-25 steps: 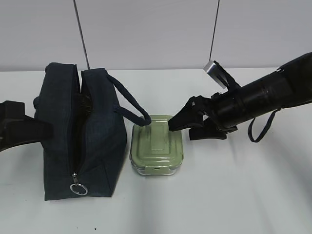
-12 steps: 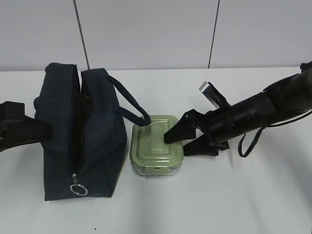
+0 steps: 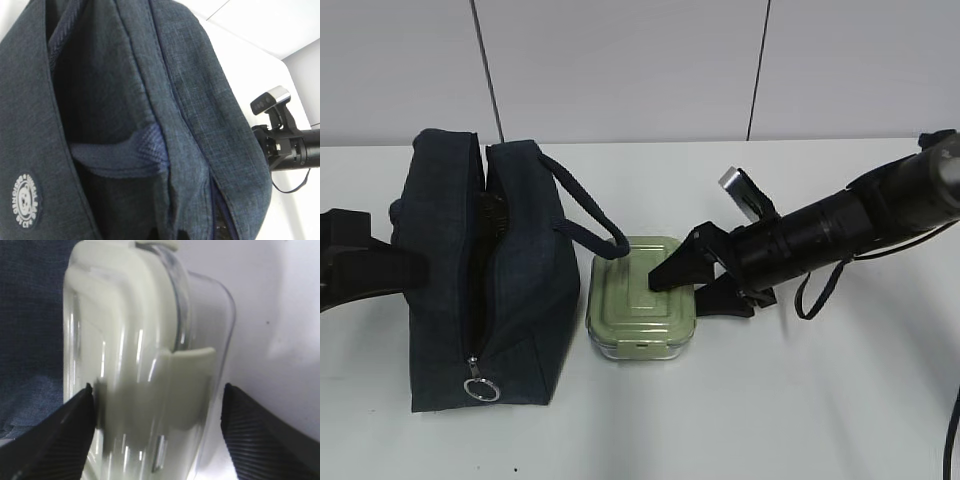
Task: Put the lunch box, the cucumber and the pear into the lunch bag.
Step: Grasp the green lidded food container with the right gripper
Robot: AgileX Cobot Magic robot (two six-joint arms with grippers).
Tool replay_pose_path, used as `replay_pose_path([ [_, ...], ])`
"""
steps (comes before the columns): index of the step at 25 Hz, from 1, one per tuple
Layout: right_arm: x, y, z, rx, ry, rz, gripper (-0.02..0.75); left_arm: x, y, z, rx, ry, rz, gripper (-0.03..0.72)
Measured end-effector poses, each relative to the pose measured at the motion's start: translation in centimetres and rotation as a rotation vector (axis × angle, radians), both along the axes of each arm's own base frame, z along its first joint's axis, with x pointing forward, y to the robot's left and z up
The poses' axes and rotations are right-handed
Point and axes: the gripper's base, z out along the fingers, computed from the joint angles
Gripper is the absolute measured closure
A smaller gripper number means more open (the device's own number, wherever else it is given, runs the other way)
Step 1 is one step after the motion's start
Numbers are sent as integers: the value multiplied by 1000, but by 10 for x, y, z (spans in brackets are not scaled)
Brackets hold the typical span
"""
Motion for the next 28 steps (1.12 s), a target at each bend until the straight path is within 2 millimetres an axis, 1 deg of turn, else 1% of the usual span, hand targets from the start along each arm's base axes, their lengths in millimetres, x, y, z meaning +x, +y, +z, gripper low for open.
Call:
replay_pose_path([
  [6,0,1,-2,12,9,9,161,0,0,0,0,0,0,701],
  [9,-1,1,-2,15,11,17,220,0,0,0,0,0,0,701],
  [11,-1,1,-1,23,12,24,290,0,0,0,0,0,0,701],
  [13,-2,2,-1,32,17,32,327,0,0,0,0,0,0,701],
  [28,-4,1,0,39,20,58,336,0,0,0,0,0,0,701],
])
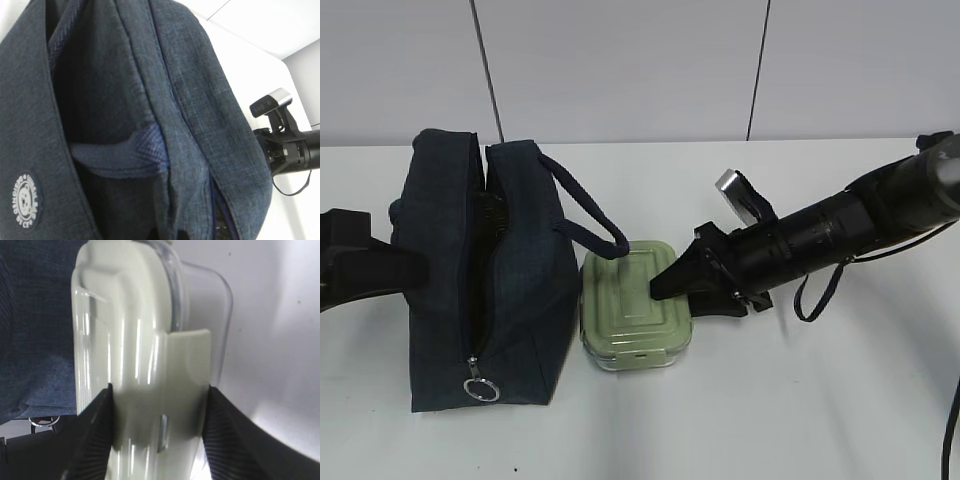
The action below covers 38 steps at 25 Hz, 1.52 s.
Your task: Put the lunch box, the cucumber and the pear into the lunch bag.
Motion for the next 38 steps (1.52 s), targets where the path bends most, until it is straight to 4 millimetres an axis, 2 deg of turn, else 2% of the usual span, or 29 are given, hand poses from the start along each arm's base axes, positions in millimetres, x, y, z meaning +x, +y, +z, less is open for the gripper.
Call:
replay_pose_path([
  [9,2,-21,1,13,9,-10,349,0,0,0,0,0,0,701],
  [25,11,-44,7,52,-24,-83,352,0,0,0,0,0,0,701],
  [29,19,-44,26,54,-93,-79,352,0,0,0,0,0,0,701],
  [38,45,-44,89,68,-262,-76,352,0,0,0,0,0,0,701],
])
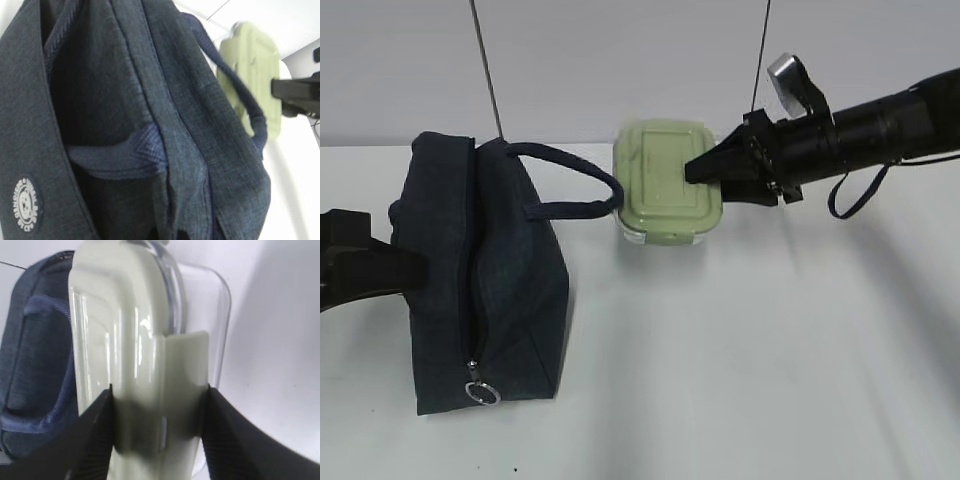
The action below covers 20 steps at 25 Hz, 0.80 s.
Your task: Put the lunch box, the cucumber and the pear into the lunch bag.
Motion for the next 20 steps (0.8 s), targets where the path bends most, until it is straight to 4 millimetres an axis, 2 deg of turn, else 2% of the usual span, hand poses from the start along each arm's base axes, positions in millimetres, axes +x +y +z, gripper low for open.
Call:
replay_pose_path([
  [11,29,1,76,44,-152,-15,352,0,0,0,-1,1,-2,701],
  [20,34,2,105,68,-190,-17,352,0,0,0,-1,1,-2,701],
])
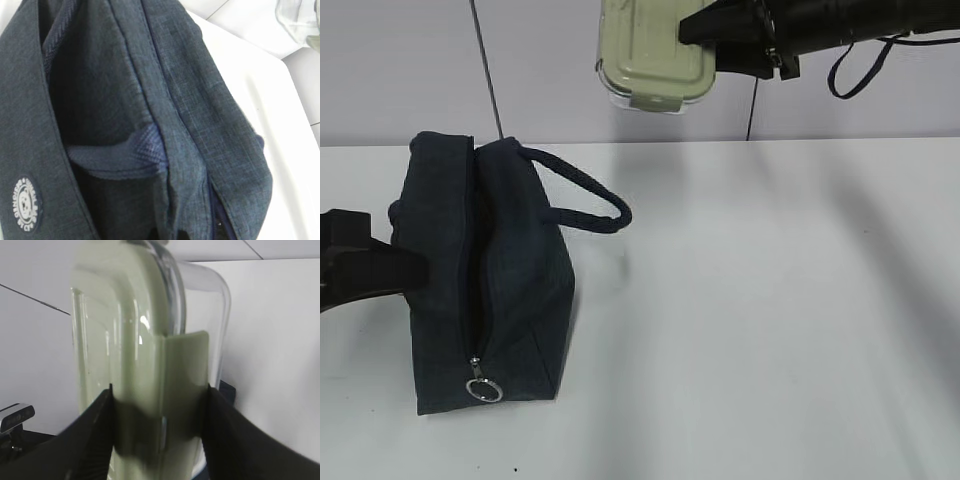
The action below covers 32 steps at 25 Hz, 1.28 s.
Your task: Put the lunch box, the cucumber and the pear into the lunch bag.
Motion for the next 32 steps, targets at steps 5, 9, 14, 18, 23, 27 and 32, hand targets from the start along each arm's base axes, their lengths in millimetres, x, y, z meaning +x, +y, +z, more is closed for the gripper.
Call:
replay_pose_path([
  [5,-1,4,0,4,21,5,352,0,0,0,0,0,1,701],
  [9,-6,29,1,4,25,57,352,0,0,0,1,-1,1,701],
  [14,-21,78,1,2,25,169,352,0,0,0,1,-1,1,701],
  [18,-34,109,1,2,26,244,352,0,0,0,1,-1,1,701],
  [23,-50,139,1,1,27,318,352,0,0,0,1,-1,1,701],
  [27,-55,149,0,1,30,344,352,0,0,0,1,-1,1,701],
  [32,-51,152,-17,-25,59,354,352,0,0,0,1,-1,1,701],
])
